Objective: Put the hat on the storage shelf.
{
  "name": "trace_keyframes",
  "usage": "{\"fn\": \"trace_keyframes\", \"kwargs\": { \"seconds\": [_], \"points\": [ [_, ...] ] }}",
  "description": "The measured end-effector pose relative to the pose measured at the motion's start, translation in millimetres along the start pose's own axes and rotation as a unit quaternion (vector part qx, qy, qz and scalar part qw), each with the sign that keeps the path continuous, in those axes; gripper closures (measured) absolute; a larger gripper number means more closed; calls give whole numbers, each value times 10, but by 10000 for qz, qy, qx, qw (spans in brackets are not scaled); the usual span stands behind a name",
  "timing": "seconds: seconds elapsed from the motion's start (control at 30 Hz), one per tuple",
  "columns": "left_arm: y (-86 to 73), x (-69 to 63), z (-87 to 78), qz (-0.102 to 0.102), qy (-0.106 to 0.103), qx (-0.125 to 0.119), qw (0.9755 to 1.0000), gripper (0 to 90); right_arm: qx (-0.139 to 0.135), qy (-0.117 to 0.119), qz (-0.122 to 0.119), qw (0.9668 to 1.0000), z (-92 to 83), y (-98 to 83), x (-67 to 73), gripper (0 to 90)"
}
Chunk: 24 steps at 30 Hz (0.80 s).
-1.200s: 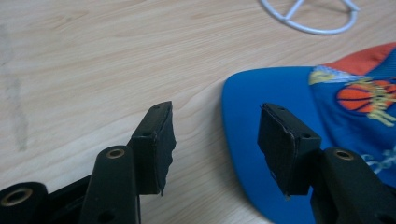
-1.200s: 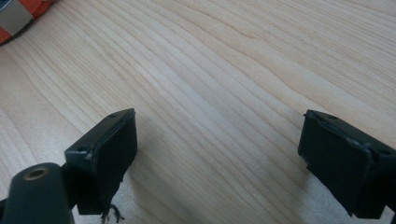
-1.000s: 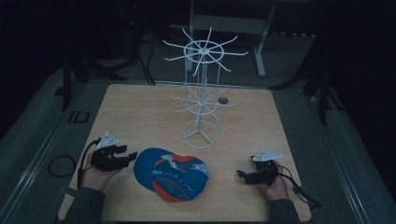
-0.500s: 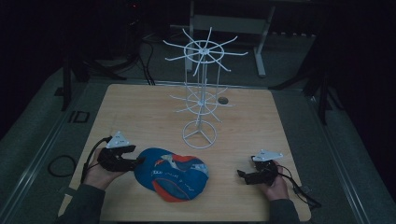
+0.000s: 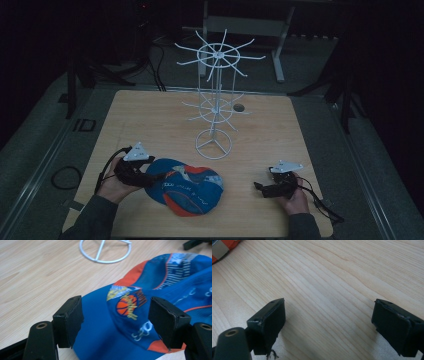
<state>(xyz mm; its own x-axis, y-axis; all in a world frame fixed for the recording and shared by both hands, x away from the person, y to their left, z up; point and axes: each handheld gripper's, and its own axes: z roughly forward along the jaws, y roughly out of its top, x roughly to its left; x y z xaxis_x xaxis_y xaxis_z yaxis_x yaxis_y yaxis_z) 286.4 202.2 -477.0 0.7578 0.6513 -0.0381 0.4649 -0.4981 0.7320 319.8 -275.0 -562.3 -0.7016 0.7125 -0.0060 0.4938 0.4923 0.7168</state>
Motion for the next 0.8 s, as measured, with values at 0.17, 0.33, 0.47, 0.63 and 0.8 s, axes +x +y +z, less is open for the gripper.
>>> {"fn": "trace_keyframes", "kwargs": {
  "seconds": [0.17,0.33,0.47,0.63,0.8],
  "points": [
    [40,-57,46,150,-167,-11,9997,285,0,0,1,10000,0,0,0,116],
    [80,-111,110,256,-354,47,9990,280,0,0,3,10000,0,0,0,116],
    [114,-166,163,374,-519,104,9979,265,0,0,1,10000,0,0,0,116],
    [151,-223,252,505,-679,264,9961,264,0,1,1,10000,0,0,0,117],
    [184,-260,340,593,-771,342,9947,265,1,0,1,10000,0,0,0,117]
  ]
}}
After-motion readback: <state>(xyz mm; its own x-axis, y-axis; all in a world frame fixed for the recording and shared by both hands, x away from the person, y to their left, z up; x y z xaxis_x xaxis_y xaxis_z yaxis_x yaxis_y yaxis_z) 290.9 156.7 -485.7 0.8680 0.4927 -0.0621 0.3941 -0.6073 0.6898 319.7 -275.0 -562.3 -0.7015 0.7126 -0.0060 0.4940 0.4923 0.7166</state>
